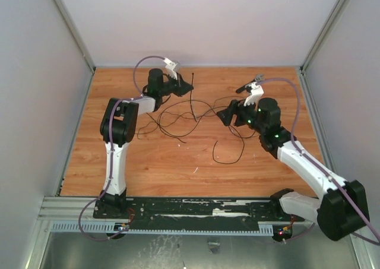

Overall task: Zip-tie the wires
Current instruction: Tie the cable at the center of the board.

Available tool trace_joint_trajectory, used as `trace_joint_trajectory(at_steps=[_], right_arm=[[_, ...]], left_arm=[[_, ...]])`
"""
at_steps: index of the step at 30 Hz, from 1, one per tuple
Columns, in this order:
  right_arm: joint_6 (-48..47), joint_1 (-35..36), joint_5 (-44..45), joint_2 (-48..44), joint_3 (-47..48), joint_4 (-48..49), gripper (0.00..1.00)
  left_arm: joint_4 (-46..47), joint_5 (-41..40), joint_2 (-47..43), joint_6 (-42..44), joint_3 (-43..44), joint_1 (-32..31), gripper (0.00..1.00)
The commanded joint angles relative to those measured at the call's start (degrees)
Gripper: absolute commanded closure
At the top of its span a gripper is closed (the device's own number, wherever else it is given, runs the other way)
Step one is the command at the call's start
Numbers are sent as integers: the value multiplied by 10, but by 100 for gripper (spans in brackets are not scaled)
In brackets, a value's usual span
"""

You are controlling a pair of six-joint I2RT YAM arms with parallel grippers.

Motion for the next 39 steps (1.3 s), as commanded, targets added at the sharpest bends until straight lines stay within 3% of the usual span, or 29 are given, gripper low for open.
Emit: trace_joint_trajectory(at_steps=[1, 7, 12, 20, 26, 35, 39], right_arm=[[84, 2, 2, 58, -7, -26, 25], [140, 13, -8, 157, -21, 56, 25], [153, 25, -32, 254, 29, 77, 27], [154, 70, -47, 329, 54, 99, 36], [148, 81, -63, 384, 95, 97, 52], [123, 82, -71, 453, 187, 66, 94], [123, 82, -78, 479, 209, 61, 99]], left_arm=[[14, 3, -31, 11, -21, -8, 100], [40, -12, -50, 7, -69, -11, 100], [70, -18, -61, -14, -96, -13, 100], [86, -27, -70, -27, -118, -18, 100], [88, -28, -66, -31, -122, -20, 100], [82, -28, -69, -30, -124, -24, 100], [82, -28, -70, -33, -125, -26, 100]])
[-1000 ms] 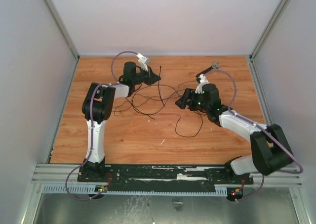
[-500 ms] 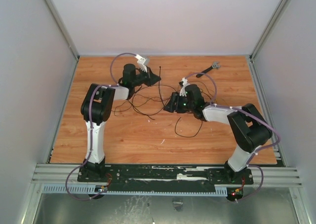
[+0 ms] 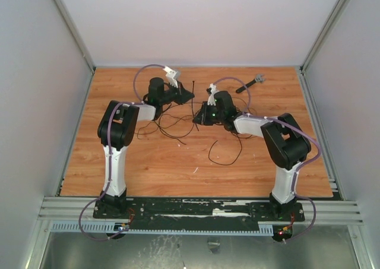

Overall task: Zip-tie the wires
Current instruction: Tie the cable at the center of the board.

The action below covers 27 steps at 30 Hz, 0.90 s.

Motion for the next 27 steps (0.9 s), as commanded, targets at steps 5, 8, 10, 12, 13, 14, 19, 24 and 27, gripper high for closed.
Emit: trace_joint_trajectory(at_steps=[5, 8, 10, 12, 13, 14, 19, 24, 27], right_arm=[[-17, 6, -9, 52, 54, -11, 100], [-28, 6, 7, 68, 78, -19, 100], [-35, 5, 17, 77, 92, -23, 100], [-39, 5, 18, 86, 109, -28, 100], [-40, 5, 17, 92, 117, -32, 100], [-44, 5, 17, 95, 123, -37, 100], [-62, 5, 26, 101, 138, -61, 100], [-84, 5, 17, 98, 136, -84, 94], [-101, 5, 11, 84, 118, -90, 89]], left_arm=[[18, -1, -29, -14, -12, -9, 100], [18, -2, -34, -17, -19, -10, 100], [16, -4, -37, -20, -24, -10, 100], [17, -4, -38, -26, -29, -10, 100], [20, -4, -39, -28, -34, -10, 100], [23, -4, -39, -31, -37, -10, 100], [27, 0, -38, -45, -41, -10, 100], [25, 7, -35, -56, -42, -12, 100], [24, 7, -35, -55, -47, -12, 100]])
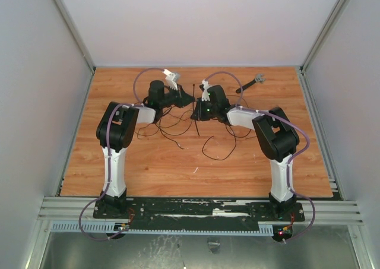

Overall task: Zip-tie the wires
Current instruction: Tie the cable at the center of the board.

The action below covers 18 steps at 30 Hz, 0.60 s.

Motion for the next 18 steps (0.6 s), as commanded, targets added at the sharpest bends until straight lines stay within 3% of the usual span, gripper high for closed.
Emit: trace_joint_trajectory(at_steps=[1, 10, 14, 18], right_arm=[[-39, 5, -6, -13, -15, -18, 88], [-87, 5, -18, -98, -98, -30, 53], [-118, 3, -11, -149, -127, -42, 45], [-140, -14, -9, -200, -133, -61, 44]], left_arm=[[15, 5, -14, -4, -12, -5, 100], [15, 6, -4, -2, -7, -5, 100], [16, 10, 0, -5, -2, -5, 100], [21, 14, 2, -10, 0, -5, 100]])
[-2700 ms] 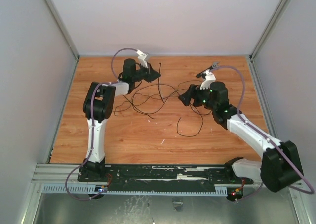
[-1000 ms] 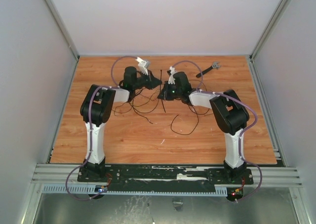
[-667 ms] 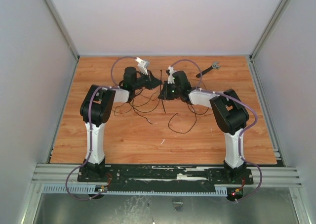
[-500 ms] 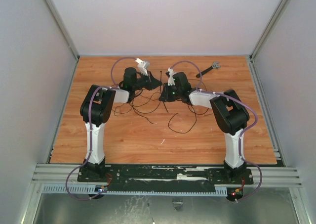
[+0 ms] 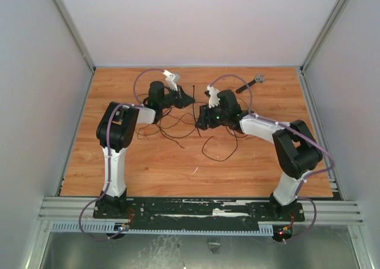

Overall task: Zip-tie the wires
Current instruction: Tie the cable at the center of the board.

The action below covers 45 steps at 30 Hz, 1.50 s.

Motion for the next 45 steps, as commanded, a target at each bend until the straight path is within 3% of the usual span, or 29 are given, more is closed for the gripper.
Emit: trace_joint_trajectory(at_steps=[1, 6, 12, 29, 45], right_arm=[[-42, -18, 5, -65, -8, -9, 44], [-22, -66, -24, -76, -1, 80, 45], [41, -93, -82, 10, 86, 176, 47], [81, -72, -42, 169, 290, 103, 50], [62, -57, 7, 195, 326, 66, 64]], left_arm=[[22, 12, 1, -5, 7, -5, 100], [24, 15, 0, -6, 6, -5, 100], [33, 21, -2, -10, 1, -6, 100], [37, 21, -3, -9, -1, -9, 100], [36, 22, -5, -10, 1, -10, 100]])
